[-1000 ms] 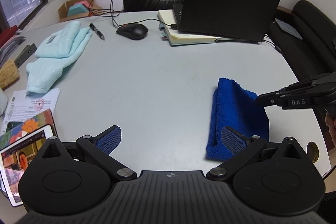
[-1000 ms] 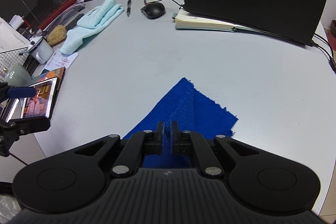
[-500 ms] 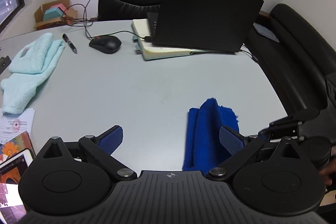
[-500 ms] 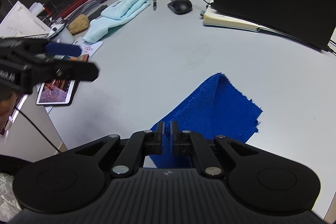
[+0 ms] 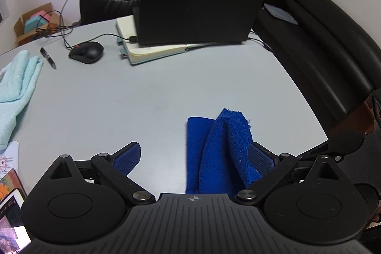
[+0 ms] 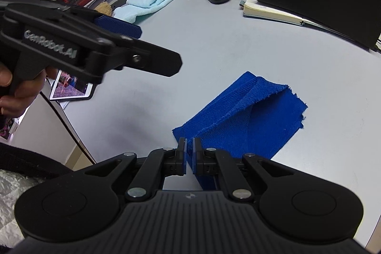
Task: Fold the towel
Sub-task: 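Lift the gripped towel edge with the right gripper and fold it over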
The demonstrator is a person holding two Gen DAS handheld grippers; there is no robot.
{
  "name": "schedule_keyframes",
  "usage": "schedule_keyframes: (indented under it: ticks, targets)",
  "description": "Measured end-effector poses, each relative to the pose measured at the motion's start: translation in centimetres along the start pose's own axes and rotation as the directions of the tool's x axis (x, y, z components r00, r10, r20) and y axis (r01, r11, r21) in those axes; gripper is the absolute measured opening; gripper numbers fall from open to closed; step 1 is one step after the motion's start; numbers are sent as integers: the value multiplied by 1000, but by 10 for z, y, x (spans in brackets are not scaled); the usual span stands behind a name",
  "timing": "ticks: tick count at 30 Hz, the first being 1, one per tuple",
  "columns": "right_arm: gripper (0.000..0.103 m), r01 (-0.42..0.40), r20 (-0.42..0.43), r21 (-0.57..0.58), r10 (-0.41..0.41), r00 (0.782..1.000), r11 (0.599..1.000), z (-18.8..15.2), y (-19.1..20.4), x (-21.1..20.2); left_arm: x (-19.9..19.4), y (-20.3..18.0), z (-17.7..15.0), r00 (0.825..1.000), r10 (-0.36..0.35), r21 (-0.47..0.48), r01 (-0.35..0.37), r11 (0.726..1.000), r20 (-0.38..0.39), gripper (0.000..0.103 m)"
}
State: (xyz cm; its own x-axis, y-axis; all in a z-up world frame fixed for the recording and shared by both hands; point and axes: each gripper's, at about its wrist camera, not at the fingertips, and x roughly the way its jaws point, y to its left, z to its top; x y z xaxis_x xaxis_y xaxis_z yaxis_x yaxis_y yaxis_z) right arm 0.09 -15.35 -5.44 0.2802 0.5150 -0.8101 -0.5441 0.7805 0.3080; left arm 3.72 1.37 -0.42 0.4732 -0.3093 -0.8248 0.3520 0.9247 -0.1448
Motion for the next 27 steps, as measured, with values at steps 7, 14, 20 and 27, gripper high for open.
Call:
schedule_keyframes:
  ticks: [7, 14, 20, 27]
  targets:
    - [5, 13, -6, 53, -13, 1000, 999, -17, -5, -6, 16, -13, 6, 999, -18, 40, 20, 999, -37, 94]
    - [5, 45, -24, 111, -42, 999, 993, -37, -12, -12, 31, -28, 10, 997, -33, 83, 38, 996, -66, 94]
    - [5, 80, -37, 159, -75, 997, 984, -54, -17, -16, 40, -39, 12, 996, -42, 118, 52, 992, -83, 94]
    - [5, 106, -50, 204, -98, 994, 973, -69, -22, -19, 48, -51, 12, 994, -46, 158, 62, 986, -103, 94]
